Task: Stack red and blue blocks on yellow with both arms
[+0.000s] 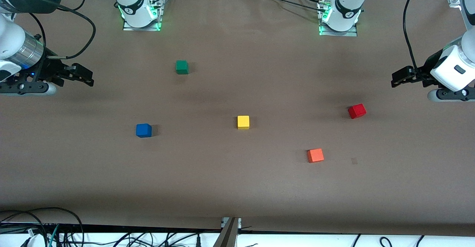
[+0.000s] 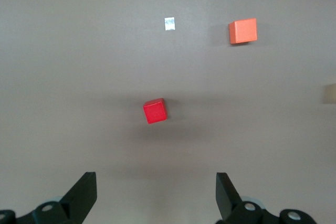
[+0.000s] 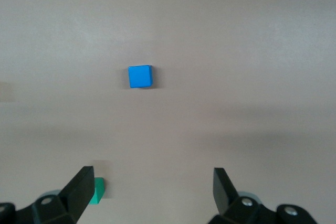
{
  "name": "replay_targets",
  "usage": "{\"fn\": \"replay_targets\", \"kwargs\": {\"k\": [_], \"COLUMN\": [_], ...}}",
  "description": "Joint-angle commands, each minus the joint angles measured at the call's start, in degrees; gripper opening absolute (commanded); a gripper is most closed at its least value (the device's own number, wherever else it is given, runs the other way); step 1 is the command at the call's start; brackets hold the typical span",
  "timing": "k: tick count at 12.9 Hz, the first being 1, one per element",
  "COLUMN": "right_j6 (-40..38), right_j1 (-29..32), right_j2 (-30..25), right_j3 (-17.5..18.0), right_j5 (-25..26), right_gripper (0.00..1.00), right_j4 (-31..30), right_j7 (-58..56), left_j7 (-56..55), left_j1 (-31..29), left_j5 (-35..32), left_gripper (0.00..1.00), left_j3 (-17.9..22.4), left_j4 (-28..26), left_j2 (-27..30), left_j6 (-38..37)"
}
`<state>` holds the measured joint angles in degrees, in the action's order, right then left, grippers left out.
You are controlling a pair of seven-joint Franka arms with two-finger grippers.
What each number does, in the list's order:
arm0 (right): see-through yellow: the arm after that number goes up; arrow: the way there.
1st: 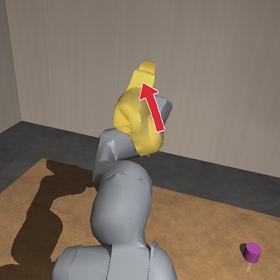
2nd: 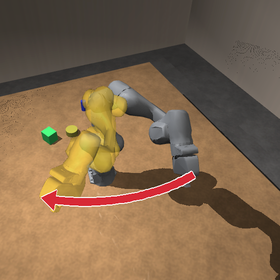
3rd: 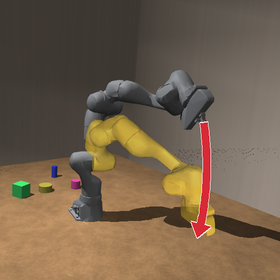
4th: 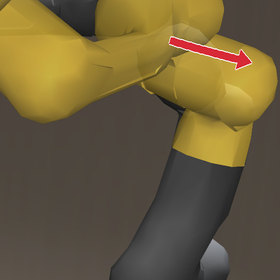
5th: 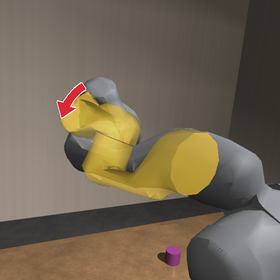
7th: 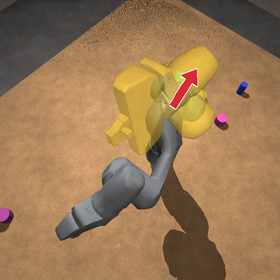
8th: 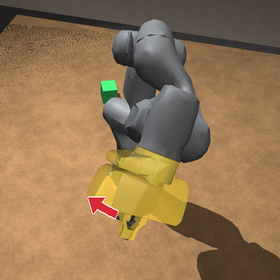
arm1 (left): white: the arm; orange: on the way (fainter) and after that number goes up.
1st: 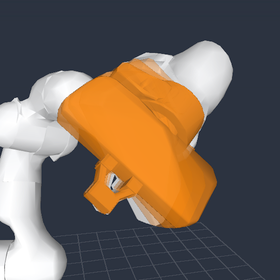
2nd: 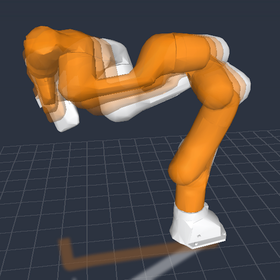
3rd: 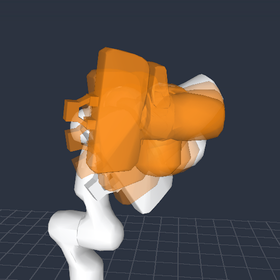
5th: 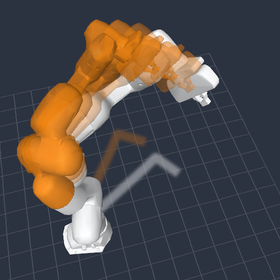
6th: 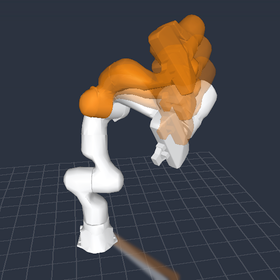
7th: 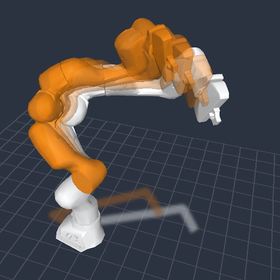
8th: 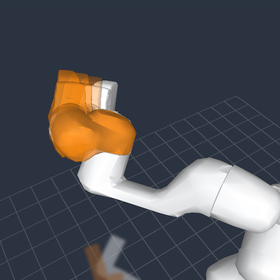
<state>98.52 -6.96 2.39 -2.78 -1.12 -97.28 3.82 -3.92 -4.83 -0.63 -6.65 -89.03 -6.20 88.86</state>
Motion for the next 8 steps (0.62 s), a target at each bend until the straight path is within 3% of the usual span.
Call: {"fn": "replay_targets", "kwargs": {"k": [1, 8], "right_j6": [-0.88, -0.88], "right_j1": [0.01, 0.01], "right_j2": [0.25, 0.25], "right_j3": [0.32, 0.23], "right_j5": [0.42, 0.42], "right_gripper": [1.00, 1.00], "right_j4": [1.04, 0.96], "right_j7": [0.40, 0.40], "left_j7": [1.10, 1.46], "left_j1": [0.00, -0.35], "left_j5": [0.71, 0.54], "left_gripper": [1.00, 1.00], "left_j3": [0.41, 0.49], "left_j4": [2.37, 3.51], "left_j2": [-1.18, -3.64], "left_j6": [-1.50, -1.94]}}
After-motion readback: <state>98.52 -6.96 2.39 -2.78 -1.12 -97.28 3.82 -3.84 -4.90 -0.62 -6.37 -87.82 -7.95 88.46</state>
